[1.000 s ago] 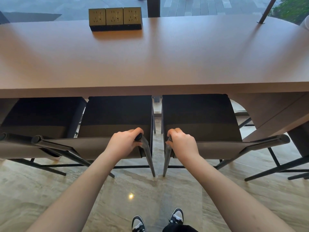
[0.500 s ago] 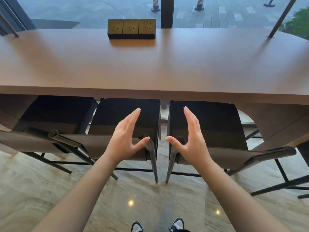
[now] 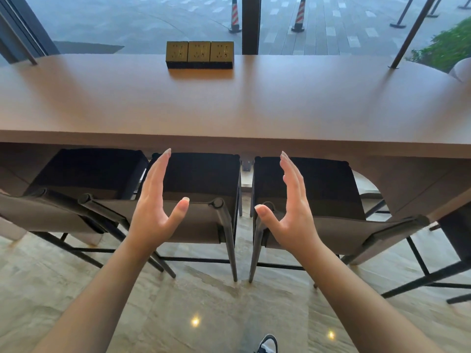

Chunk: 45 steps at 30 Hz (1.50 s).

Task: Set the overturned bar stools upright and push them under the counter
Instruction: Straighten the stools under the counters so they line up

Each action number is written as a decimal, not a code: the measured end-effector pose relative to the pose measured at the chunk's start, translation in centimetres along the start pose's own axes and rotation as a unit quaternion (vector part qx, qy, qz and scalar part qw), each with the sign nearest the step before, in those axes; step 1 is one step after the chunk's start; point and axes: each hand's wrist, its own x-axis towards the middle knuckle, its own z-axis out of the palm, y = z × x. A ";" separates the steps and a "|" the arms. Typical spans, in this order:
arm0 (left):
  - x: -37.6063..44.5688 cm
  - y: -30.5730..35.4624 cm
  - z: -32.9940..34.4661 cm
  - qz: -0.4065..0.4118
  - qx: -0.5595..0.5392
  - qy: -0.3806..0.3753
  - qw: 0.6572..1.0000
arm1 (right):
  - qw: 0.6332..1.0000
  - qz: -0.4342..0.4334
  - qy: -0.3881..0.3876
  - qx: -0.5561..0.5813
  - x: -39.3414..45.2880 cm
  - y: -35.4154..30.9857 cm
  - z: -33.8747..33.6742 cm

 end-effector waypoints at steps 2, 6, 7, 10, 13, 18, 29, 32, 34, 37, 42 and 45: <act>-0.4 0.2 -0.9 0.000 0.005 -0.001 1.000 | 1.000 0.005 0.008 -0.003 -0.5 -0.5 0.2; -1.5 -0.1 -3.5 0.018 0.008 0.000 1.000 | 1.000 0.009 0.010 0.000 -1.3 -2.6 2.2; -1.9 -0.5 -4.4 0.020 0.005 0.001 1.000 | 1.000 0.006 0.009 0.000 -1.5 -3.3 3.0; -3.2 -2.2 -7.3 0.028 0.000 0.002 1.000 | 1.000 0.003 0.008 0.001 -2.2 -5.8 6.0; -4.9 -4.6 -11.0 0.047 -0.010 0.007 0.999 | 1.000 -0.006 0.010 -0.005 -3.2 -8.9 9.8; -7.4 -9.1 -18.8 0.049 -0.011 0.005 0.999 | 1.000 -0.007 0.011 -0.014 -4.2 -14.2 17.1; -8.5 -17.5 -30.5 0.010 0.001 0.052 0.999 | 0.999 -0.024 -0.028 -0.035 -3.2 -19.0 27.2; -7.3 -19.1 -30.3 0.005 0.013 0.047 0.999 | 0.999 -0.021 -0.034 -0.029 -1.5 -18.4 29.3; -6.1 -20.2 -30.1 -0.009 0.026 0.034 0.999 | 0.999 -0.011 -0.038 -0.020 0.1 -17.9 30.9; -4.1 -21.9 -29.8 -0.015 0.048 0.009 0.999 | 0.999 -0.010 -0.043 0.000 2.4 -17.2 33.3; -0.9 -24.6 -29.7 -0.028 0.071 -0.017 0.997 | 0.997 0.012 -0.072 0.018 5.3 -16.6 36.9; 0.2 -26.4 -29.6 -0.040 0.067 -0.034 0.996 | 0.996 0.026 -0.083 0.003 6.2 -16.1 38.1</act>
